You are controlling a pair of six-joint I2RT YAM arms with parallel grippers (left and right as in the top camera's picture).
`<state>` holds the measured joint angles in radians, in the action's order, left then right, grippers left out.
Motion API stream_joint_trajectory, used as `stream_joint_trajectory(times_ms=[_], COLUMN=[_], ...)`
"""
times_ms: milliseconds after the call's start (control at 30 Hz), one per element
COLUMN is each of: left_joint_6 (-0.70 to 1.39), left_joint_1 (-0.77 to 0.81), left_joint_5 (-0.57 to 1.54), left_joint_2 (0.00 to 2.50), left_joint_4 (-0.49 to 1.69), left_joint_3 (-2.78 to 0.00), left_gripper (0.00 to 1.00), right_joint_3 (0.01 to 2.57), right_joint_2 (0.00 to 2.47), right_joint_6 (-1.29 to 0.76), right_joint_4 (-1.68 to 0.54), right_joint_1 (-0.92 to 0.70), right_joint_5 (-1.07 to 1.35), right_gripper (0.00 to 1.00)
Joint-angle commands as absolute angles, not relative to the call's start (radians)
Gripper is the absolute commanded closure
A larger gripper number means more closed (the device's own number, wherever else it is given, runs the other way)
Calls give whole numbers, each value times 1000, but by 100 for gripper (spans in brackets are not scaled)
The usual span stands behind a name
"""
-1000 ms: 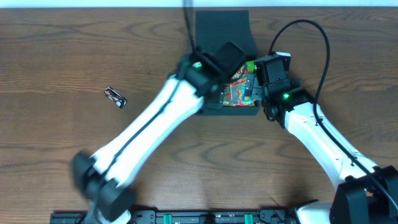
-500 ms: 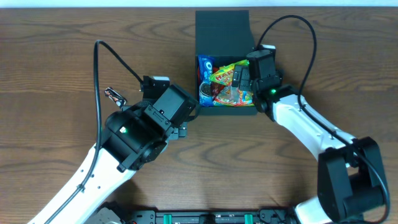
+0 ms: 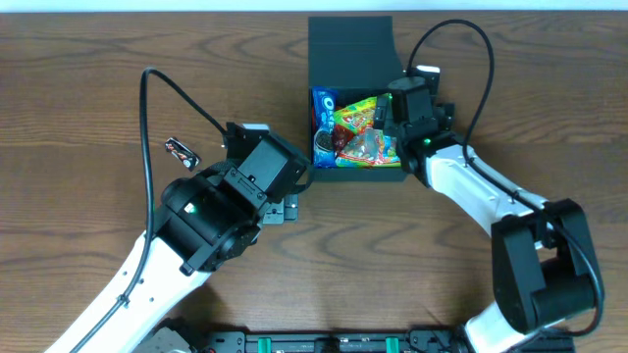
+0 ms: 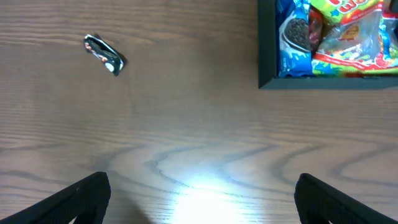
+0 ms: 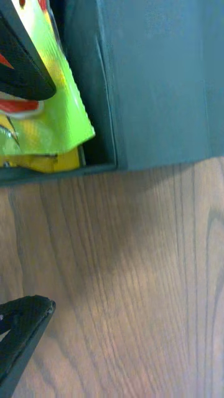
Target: Pack container
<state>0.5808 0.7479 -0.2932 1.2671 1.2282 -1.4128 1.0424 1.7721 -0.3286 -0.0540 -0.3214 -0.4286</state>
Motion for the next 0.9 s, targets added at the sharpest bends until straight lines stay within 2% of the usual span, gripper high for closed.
stream_joint_trajectory(times_ms=[0, 233, 467, 567, 733, 867], left_joint_6=[599, 598, 599, 598, 619, 670], left_joint_1=[747, 747, 745, 745, 733, 625], left_joint_5=[-287, -289, -341, -426, -476, -467], left_joint_2=[1254, 1254, 1252, 1251, 1250, 1249], left_joint_4=[1237, 1251, 1251, 1272, 1311, 1297], left_joint_3=[-1411, -1411, -1411, -1411, -1411, -1411], left_gripper=[5, 5, 5, 5, 5, 5], right_joint_3=[1040, 1042, 1044, 1044, 1043, 1043], right_joint_2=[1792, 1789, 1536, 1377, 1157, 1042], right_joint_6=[-316, -316, -317, -323, -480, -512], right_joint_4=[-51, -40, -125, -306, -659, -834], right_joint_1=[-292, -270, -271, -271, -271, -271], right_joint_5=[-475, -476, -474, -469, -337, -284], right_gripper=[1, 1, 1, 1, 1, 1])
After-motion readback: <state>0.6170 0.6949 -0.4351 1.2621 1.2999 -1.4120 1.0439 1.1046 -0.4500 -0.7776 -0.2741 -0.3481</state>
